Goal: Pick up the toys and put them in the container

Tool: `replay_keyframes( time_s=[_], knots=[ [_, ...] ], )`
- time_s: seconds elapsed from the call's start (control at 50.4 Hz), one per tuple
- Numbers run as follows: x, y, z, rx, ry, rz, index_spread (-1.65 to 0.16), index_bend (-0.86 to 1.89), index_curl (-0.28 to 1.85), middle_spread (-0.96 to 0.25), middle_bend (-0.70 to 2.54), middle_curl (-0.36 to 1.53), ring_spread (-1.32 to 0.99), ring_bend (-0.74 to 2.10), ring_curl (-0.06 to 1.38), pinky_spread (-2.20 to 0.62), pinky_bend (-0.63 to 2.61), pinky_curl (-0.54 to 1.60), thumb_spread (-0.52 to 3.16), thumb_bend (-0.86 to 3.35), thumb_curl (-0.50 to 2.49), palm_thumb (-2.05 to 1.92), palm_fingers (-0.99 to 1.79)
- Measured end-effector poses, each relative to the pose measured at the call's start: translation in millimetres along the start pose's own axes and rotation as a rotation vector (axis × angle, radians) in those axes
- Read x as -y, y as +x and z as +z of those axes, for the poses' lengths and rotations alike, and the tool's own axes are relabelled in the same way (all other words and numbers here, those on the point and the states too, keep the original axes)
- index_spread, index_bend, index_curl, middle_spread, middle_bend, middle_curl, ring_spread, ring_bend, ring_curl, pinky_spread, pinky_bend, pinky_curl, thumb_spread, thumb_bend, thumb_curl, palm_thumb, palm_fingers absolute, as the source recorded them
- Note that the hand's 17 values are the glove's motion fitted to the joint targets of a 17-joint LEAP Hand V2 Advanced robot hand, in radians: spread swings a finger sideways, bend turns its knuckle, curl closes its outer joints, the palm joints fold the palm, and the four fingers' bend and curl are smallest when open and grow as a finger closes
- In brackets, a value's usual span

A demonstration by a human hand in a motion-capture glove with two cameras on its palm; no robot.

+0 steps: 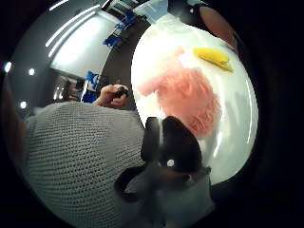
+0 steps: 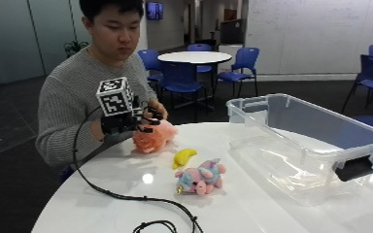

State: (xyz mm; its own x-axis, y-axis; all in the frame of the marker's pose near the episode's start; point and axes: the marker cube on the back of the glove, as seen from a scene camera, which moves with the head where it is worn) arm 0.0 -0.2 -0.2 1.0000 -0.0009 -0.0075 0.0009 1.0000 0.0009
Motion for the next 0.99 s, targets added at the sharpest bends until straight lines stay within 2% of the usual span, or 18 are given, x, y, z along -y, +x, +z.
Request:
replay_keyframes(
  time_s=[0.159, 0.338, 0.655, 0.993],
  knots=[
    [0.1, -5.2, -0.6, -0.01, 0.003, 0.006, -0.28, 0.19, 0.11, -0.15, 0.16, 0.06, -0.15, 0.3, 0.09, 0.01, 0.54, 0.18, 0.93, 0.07, 0.08, 0.07, 0.25],
    [-1.7, -4.6, -0.9, -0.018, 0.005, 0.021, -0.35, 0.19, 0.17, -0.19, 0.17, 0.1, -0.2, 0.35, 0.12, 0.01, 0.59, 0.22, 1.23, 0.06, 0.14, 0.05, 0.21],
    [9.7, -12.1, -12.5, -0.028, -0.003, -0.007, -0.38, 0.18, 0.24, -0.21, 0.18, 0.16, -0.23, 0.42, 0.16, 0.01, 0.67, 0.28, 1.39, 0.03, 0.22, 0.06, 0.17],
    [85.7, -54.3, -14.0, -0.105, -0.134, -0.178, -0.38, 0.12, 0.22, -0.19, 0.19, 0.22, -0.24, 0.53, 0.22, 0.01, 0.88, 0.35, 1.38, 0.02, 0.29, 0.13, 0.07]
  ],
)
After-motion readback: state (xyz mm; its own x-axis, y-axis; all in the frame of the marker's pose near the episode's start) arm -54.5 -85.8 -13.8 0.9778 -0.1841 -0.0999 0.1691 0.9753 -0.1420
